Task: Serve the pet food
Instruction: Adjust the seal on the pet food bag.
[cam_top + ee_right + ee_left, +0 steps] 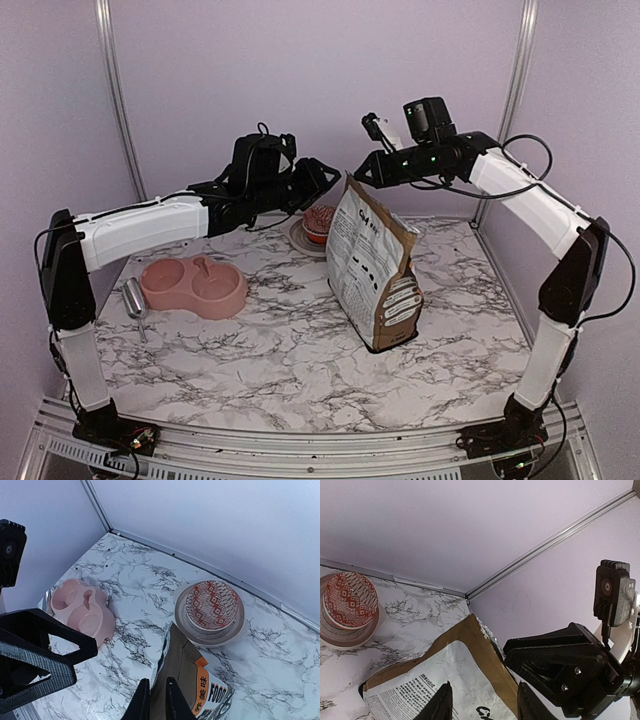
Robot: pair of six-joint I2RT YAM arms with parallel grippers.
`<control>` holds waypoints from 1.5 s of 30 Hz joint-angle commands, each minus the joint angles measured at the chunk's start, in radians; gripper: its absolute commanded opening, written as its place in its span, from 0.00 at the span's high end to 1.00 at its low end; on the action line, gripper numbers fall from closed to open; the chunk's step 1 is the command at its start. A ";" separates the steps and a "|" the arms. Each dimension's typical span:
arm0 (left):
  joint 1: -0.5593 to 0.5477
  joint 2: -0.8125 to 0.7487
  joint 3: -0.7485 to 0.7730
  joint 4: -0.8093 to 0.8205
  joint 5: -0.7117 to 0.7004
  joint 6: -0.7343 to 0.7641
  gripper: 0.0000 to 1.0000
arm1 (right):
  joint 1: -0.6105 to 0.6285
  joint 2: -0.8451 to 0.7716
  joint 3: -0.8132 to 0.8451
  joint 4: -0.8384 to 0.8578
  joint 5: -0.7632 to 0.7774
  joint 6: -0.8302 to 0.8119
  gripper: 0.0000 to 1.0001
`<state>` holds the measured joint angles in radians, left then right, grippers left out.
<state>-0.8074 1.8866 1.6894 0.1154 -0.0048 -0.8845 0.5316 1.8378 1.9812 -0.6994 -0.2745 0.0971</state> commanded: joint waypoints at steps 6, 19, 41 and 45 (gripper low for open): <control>-0.006 0.023 0.027 0.027 0.006 0.016 0.55 | -0.005 -0.045 -0.005 -0.051 0.083 -0.025 0.89; -0.006 0.026 0.023 0.026 -0.001 0.019 0.55 | -0.003 -0.070 0.023 -0.033 0.050 -0.025 0.85; -0.006 0.012 -0.010 0.039 -0.008 0.024 0.55 | -0.001 0.012 0.077 -0.028 -0.048 0.017 0.77; -0.006 0.012 -0.009 0.040 -0.008 0.025 0.55 | 0.000 0.014 0.077 -0.030 -0.032 0.016 0.77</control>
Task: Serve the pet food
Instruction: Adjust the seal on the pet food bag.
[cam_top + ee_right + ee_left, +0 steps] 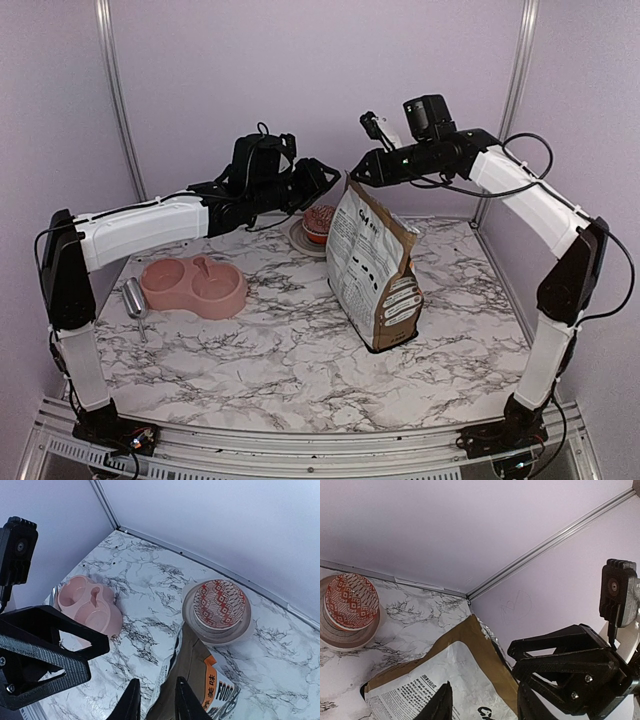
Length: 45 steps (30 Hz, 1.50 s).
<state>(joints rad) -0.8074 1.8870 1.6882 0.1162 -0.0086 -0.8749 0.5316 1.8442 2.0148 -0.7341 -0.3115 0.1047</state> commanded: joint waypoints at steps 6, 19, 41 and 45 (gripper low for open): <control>-0.006 0.012 -0.009 0.039 -0.005 0.016 0.55 | 0.000 0.006 0.032 0.000 0.040 0.009 0.81; -0.006 0.015 -0.002 0.039 -0.004 0.017 0.55 | -0.001 -0.005 -0.001 -0.006 0.081 0.003 0.84; -0.006 0.022 0.002 0.036 -0.012 0.030 0.55 | 0.000 -0.003 -0.008 -0.065 0.166 -0.030 0.85; -0.008 0.034 0.017 0.034 -0.001 0.034 0.55 | -0.002 -0.025 -0.004 -0.060 0.165 -0.037 0.85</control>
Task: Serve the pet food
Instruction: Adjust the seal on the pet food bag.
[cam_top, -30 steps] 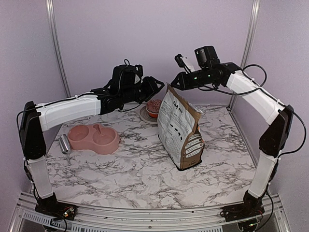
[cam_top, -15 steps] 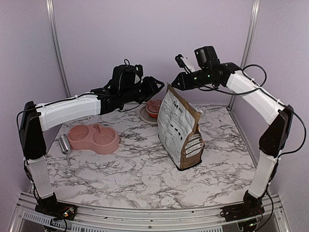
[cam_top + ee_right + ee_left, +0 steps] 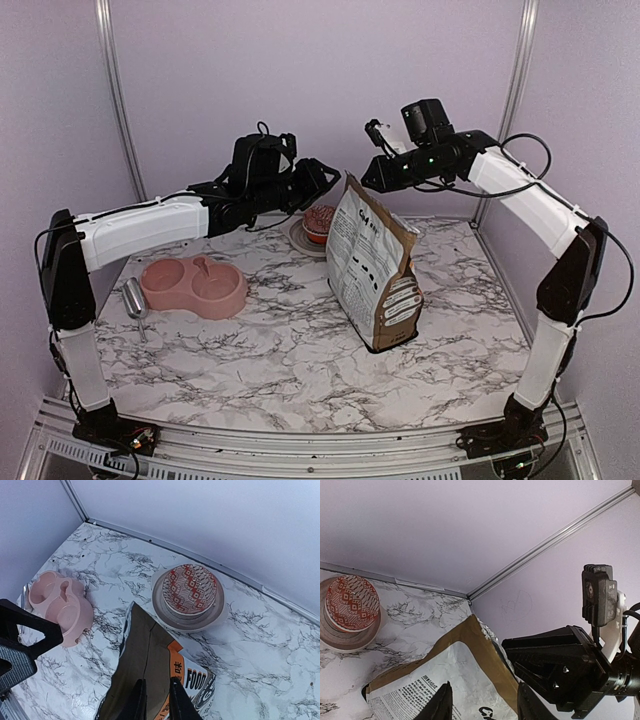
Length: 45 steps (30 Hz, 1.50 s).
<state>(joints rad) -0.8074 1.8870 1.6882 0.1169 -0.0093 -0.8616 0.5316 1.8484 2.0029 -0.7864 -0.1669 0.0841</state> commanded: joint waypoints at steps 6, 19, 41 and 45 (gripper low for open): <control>-0.026 0.074 0.062 0.030 0.028 0.015 0.55 | -0.017 -0.144 -0.052 -0.017 -0.067 -0.049 0.81; -0.111 0.055 0.022 0.072 0.122 0.121 0.58 | -0.091 -0.471 -0.381 -0.022 -0.392 0.043 0.76; -0.187 -0.003 -0.024 0.076 0.089 0.189 0.58 | -0.091 -0.551 -0.527 -0.077 -0.413 0.043 0.87; -0.192 -0.005 -0.022 0.076 0.089 0.191 0.58 | -0.091 -0.566 -0.552 -0.071 -0.445 0.047 0.92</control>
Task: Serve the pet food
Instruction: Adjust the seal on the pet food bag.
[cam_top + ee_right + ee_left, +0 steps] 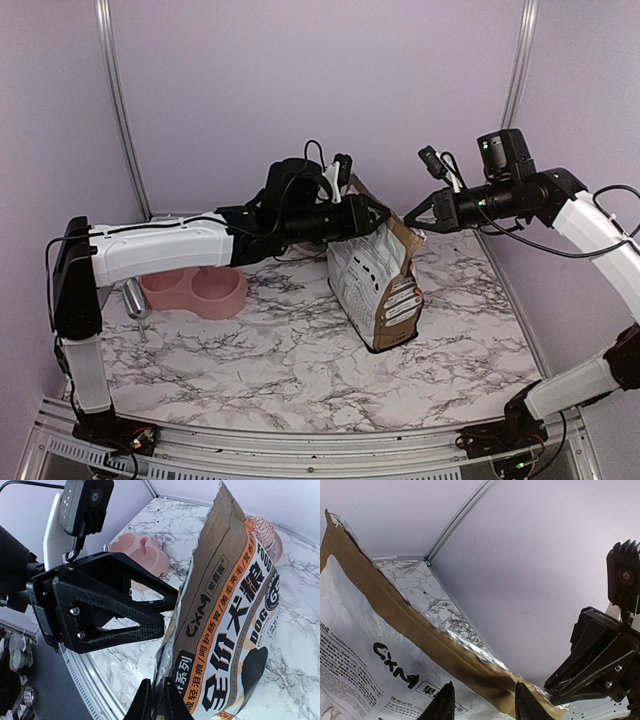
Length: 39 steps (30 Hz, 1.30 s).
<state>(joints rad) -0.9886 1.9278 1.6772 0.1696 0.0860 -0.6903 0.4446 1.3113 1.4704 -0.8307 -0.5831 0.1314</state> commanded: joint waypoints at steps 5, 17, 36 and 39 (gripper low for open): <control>-0.017 -0.052 -0.013 0.021 -0.009 0.026 0.58 | -0.004 -0.049 -0.056 0.002 -0.062 0.015 1.00; -0.024 -0.081 -0.045 0.018 -0.033 0.034 0.58 | -0.004 -0.049 -0.088 0.029 -0.089 0.029 0.74; -0.023 -0.147 -0.098 -0.124 -0.176 0.015 0.57 | 0.093 -0.048 -0.218 0.187 -0.190 0.065 1.00; -0.022 -0.171 -0.123 -0.159 -0.202 -0.001 0.57 | 0.118 -0.040 -0.251 0.249 -0.189 0.091 1.00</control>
<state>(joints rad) -1.0080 1.8126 1.5894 0.0879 -0.0673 -0.6701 0.5144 1.2640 1.2663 -0.6106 -0.7410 0.1883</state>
